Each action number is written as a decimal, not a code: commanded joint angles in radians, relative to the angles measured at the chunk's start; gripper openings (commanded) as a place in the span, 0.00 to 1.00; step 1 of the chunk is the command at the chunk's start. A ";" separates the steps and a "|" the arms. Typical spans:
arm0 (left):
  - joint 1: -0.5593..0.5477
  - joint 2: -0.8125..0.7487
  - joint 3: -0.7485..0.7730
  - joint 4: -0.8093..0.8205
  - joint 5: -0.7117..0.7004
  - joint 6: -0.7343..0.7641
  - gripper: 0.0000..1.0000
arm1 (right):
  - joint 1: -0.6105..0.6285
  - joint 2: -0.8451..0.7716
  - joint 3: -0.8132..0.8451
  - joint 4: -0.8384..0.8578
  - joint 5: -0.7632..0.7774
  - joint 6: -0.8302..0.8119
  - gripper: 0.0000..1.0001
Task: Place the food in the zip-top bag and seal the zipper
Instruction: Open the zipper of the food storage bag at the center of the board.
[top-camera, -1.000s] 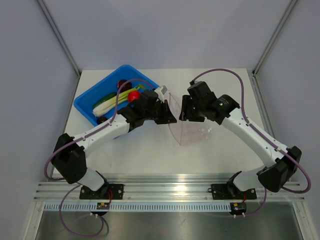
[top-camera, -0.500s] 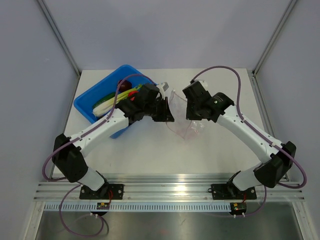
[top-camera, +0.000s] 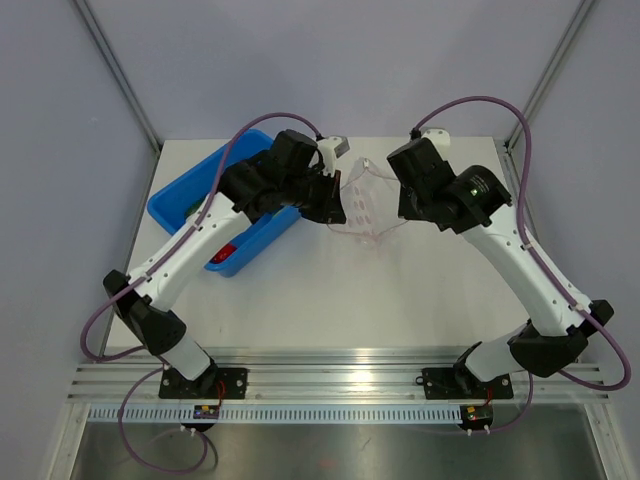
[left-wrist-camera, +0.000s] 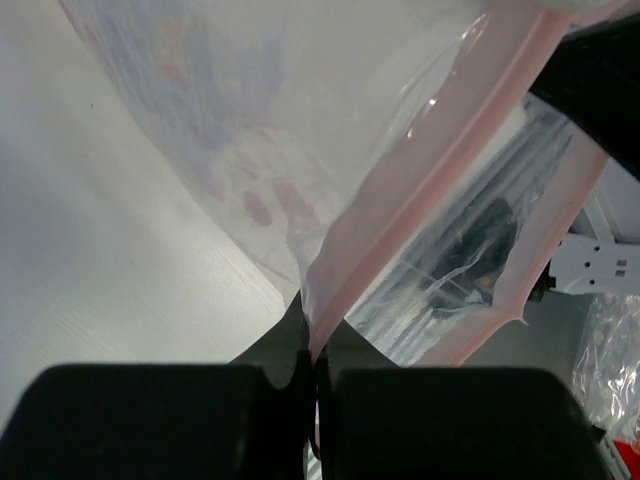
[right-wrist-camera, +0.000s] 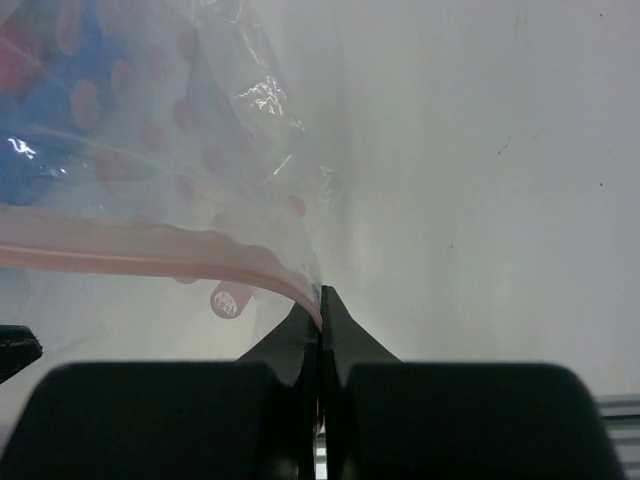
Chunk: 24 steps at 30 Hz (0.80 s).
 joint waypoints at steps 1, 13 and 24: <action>0.006 0.042 -0.038 -0.056 0.064 0.073 0.00 | 0.005 0.011 -0.038 -0.086 -0.018 0.009 0.00; 0.006 0.203 -0.038 -0.040 0.171 0.149 0.00 | 0.004 0.118 -0.066 -0.056 -0.158 -0.006 0.00; 0.016 0.213 -0.085 0.037 0.311 0.124 0.00 | 0.005 0.028 -0.263 0.227 -0.270 0.025 0.43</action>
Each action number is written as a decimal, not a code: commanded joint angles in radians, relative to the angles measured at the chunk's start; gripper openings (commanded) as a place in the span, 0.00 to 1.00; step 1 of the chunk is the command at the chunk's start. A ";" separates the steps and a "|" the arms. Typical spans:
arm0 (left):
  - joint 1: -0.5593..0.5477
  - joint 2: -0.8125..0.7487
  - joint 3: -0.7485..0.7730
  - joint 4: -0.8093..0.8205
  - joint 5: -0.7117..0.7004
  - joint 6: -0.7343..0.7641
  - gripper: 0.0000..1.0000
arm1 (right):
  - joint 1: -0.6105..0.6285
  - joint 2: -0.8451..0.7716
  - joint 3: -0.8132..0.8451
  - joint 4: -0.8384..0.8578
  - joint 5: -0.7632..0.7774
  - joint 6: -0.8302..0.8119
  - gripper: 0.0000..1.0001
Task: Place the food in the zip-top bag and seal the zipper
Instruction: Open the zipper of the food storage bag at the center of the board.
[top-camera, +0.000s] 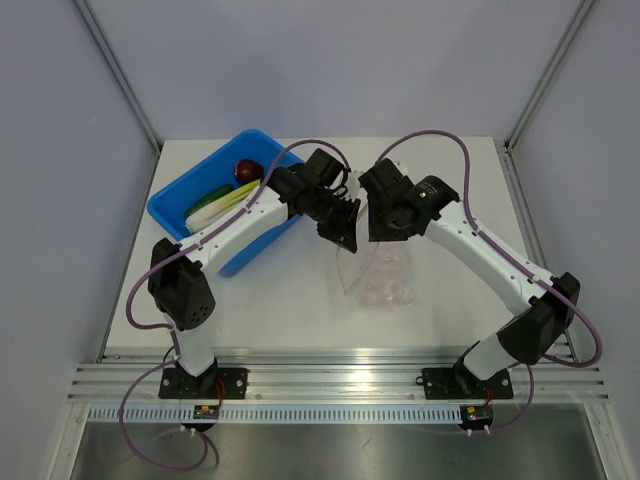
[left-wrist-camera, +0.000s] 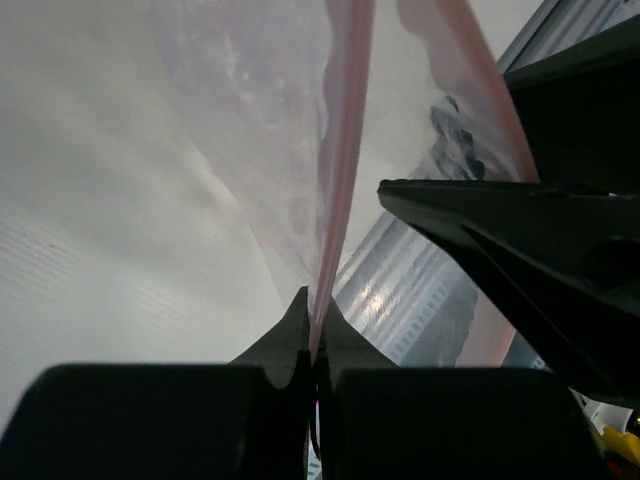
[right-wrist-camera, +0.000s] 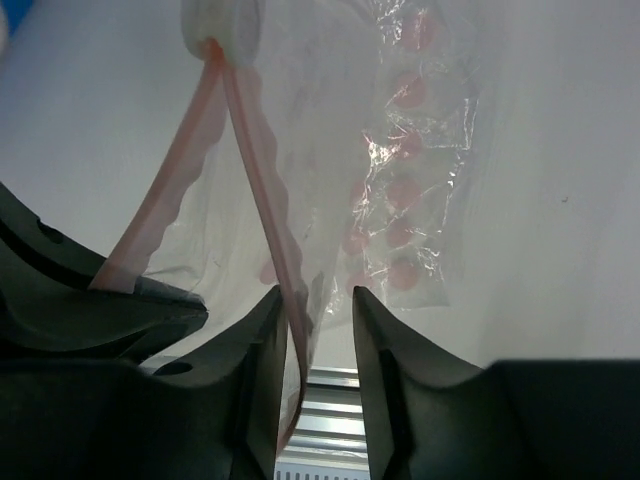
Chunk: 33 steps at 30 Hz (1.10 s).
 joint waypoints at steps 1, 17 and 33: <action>0.011 -0.009 -0.007 0.056 0.088 0.003 0.00 | 0.005 -0.082 -0.019 0.114 -0.008 0.017 0.38; 0.060 -0.029 -0.062 0.151 0.110 -0.092 0.00 | 0.005 -0.187 -0.171 0.199 -0.075 0.138 0.38; 0.132 0.012 -0.096 0.148 0.099 -0.051 0.00 | 0.005 -0.243 -0.189 0.207 -0.040 0.168 0.00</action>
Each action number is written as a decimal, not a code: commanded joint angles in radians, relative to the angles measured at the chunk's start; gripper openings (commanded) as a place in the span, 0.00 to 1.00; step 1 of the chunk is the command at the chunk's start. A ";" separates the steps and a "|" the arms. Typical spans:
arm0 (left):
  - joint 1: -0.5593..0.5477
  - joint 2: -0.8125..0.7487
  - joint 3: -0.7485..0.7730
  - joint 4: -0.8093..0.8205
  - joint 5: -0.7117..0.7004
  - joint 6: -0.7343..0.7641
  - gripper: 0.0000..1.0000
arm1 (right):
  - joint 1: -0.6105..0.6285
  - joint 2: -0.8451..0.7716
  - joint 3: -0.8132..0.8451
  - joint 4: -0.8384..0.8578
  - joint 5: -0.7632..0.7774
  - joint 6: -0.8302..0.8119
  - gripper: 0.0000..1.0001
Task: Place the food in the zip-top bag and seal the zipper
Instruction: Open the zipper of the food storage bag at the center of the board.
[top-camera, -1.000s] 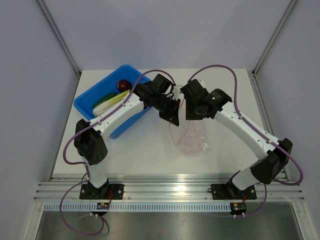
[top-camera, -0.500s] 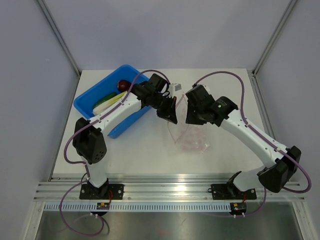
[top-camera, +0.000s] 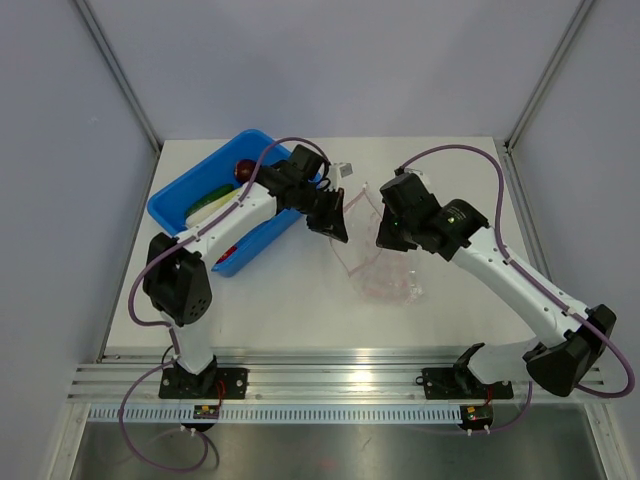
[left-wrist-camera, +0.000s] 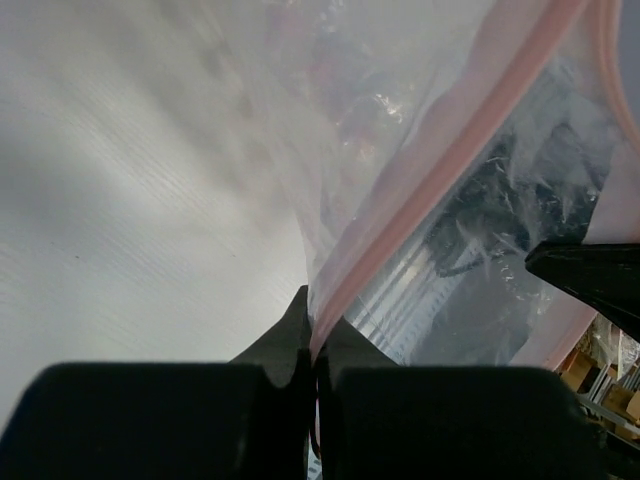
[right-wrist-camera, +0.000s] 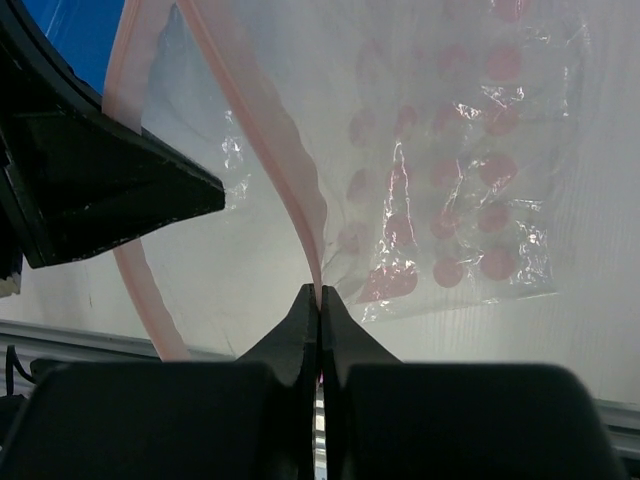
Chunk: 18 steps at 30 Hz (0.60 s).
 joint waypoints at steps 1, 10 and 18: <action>0.025 0.015 0.000 0.020 0.022 0.030 0.00 | 0.005 -0.020 0.026 0.026 0.026 0.004 0.00; 0.027 -0.063 0.007 0.094 0.086 0.033 0.95 | 0.006 0.093 0.120 -0.034 0.081 0.010 0.00; 0.073 -0.172 0.050 0.055 0.016 0.061 0.99 | 0.006 0.143 0.149 -0.047 0.090 -0.016 0.00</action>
